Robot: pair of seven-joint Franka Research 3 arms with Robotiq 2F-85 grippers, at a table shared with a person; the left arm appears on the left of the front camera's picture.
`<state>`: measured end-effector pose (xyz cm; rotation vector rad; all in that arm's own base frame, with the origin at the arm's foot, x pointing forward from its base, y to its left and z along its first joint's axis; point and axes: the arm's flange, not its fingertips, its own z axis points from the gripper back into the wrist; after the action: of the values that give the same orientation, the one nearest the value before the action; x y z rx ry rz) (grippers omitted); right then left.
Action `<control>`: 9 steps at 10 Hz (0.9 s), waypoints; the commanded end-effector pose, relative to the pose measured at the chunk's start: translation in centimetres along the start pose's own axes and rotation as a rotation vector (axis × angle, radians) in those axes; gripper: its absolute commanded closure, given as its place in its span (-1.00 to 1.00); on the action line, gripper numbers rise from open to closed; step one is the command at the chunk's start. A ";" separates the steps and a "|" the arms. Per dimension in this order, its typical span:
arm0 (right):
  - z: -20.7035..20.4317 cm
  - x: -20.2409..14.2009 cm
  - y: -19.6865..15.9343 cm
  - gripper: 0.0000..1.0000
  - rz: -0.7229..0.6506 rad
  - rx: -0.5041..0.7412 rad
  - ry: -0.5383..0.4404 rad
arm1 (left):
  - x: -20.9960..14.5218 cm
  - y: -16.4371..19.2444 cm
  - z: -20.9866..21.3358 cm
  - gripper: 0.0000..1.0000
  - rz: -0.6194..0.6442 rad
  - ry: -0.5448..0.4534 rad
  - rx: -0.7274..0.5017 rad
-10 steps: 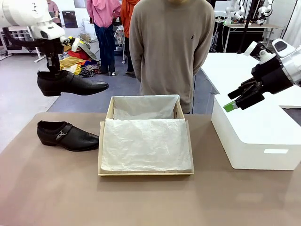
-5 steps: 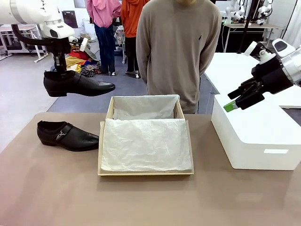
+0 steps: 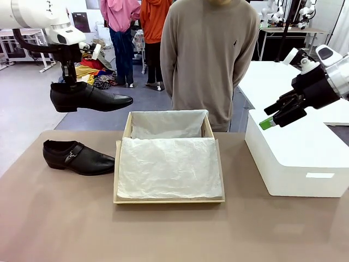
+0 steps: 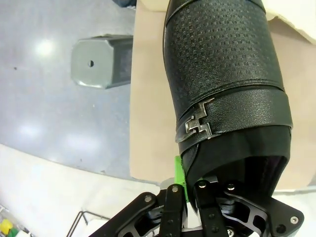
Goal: Pack the shoes into the box.
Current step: Place one shoe of the Shoes into the Shoes Box.
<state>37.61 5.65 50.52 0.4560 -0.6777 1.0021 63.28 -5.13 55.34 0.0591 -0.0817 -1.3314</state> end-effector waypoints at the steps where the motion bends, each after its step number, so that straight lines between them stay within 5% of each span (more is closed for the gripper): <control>1: -0.2 0.1 -0.3 -1.00 0.027 0.009 -0.029 | 2.2 -0.2 1.1 1.00 -0.008 0.003 0.010; 9: -0.2 0.1 -0.3 -1.00 0.027 0.009 -0.029 | 16.7 -1.3 1.7 1.00 -0.087 -0.010 -0.069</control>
<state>37.61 5.67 50.54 0.4554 -0.6774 1.0030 64.58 -20.63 55.83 0.0049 -0.0499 -1.4331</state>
